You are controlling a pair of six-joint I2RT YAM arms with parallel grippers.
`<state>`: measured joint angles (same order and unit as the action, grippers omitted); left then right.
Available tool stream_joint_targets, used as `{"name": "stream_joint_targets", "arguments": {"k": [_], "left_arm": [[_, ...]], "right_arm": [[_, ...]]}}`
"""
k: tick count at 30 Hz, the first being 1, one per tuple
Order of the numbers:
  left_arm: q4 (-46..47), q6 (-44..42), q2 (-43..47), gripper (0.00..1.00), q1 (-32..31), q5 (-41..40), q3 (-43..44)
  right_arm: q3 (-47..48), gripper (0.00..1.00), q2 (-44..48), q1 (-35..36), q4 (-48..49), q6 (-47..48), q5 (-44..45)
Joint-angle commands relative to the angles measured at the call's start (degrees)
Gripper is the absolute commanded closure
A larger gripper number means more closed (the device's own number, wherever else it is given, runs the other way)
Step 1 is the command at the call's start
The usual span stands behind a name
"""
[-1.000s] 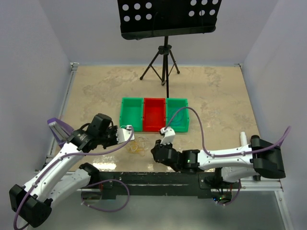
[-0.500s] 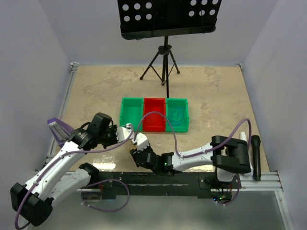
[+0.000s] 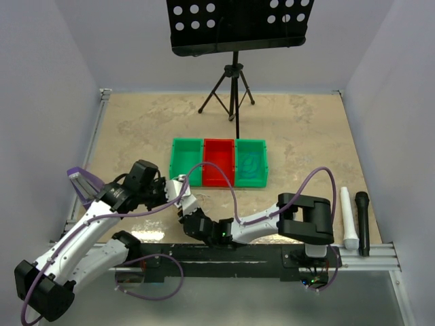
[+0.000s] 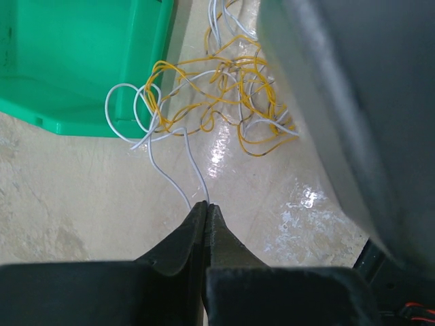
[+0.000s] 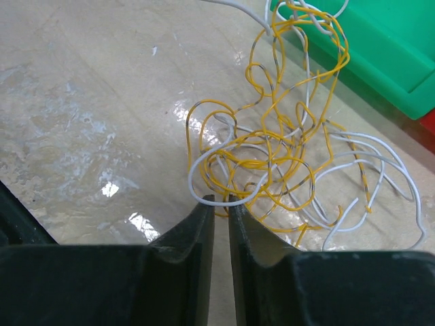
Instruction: Untangle the cables
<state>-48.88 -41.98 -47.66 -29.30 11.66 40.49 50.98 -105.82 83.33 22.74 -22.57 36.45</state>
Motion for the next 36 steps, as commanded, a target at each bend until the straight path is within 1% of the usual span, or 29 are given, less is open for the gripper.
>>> {"name": "stream_joint_targets", "arguments": {"k": [1,2,3,6,11,14,17,19,22,25,26,27,28,30,32,34,36], "left_arm": [[-0.07,0.49,0.64,1.0,-0.58,4.25,0.91],[-0.25,0.49,0.64,1.0,-0.58,4.51,1.08],[-0.42,0.49,0.46,1.0,-0.58,4.69,1.43],[-0.77,0.84,0.11,1.0,-0.58,5.21,2.57],[-1.13,1.9,-0.77,1.0,-0.58,6.09,4.42],[-0.78,2.16,-0.94,1.0,-0.58,5.66,4.95],[-0.69,1.99,-0.94,1.0,-0.58,4.08,5.39],[-0.51,1.29,-0.51,1.0,-0.58,2.06,5.65],[0.63,-0.29,0.11,1.0,-0.58,-3.38,5.65],[4.13,-0.3,0.72,1.0,-0.58,-10.49,5.48],[6.15,0.48,0.9,1.0,-0.5,-11.47,5.65],[7.82,1.97,0.99,1.0,-0.5,-14.1,5.83],[9.67,3.9,1.25,1.0,-0.58,-15.34,6.26],[12.13,7.16,2.3,1.0,-0.58,-15.09,7.14],[13.46,10.23,3.18,1.0,-0.5,-13.86,8.2],[13.46,12.52,3.27,1.0,-0.5,-12.72,9.6],[14.34,13.85,4.41,1.0,-0.5,-13.06,10.05]], "right_arm": [[-2.98,0.87,-0.35,-0.89,2.92,-4.05,1.87],[-3.95,0.92,-0.26,-0.8,3.1,-5.11,2.22],[-4.92,1.0,0.35,-0.8,3.1,-6.34,3.18],[-8.26,1.0,3.15,-0.8,3.97,-9.76,4.24],[-15.55,1.0,10.44,-0.45,4.59,-16.88,5.65],[-18.28,1.0,15.45,0.69,0.74,-23.11,8.81],[-20.74,1.0,22.48,1.83,-4.88,-29.71,11.53],[-21.54,1.0,29.23,2.54,-12.94,-37.5,14.6],[-21.19,1.0,42.58,2.63,-26.39,-45.7,20.31],[-18.91,1.0,54.98,2.54,-35.73,-47.22,24.71],[-17.77,1.0,58.85,2.54,-37.84,-46.61,26.03],[-16.71,1.0,62.28,2.54,-39.16,-45.47,27.78],[-15.31,1.0,64.49,2.54,-40.83,-44.33,29.11],[-11.89,1.0,67.49,2.54,-45.92,-45.19,31.83],[-7.93,1.0,67.68,2.54,-52.33,-47.73,34.82],[-3.37,1.0,65.58,2.63,-62.42,-53.6,38.24],[1.82,1.0,62.07,2.63,-76.1,-64.65,41.06]]}}
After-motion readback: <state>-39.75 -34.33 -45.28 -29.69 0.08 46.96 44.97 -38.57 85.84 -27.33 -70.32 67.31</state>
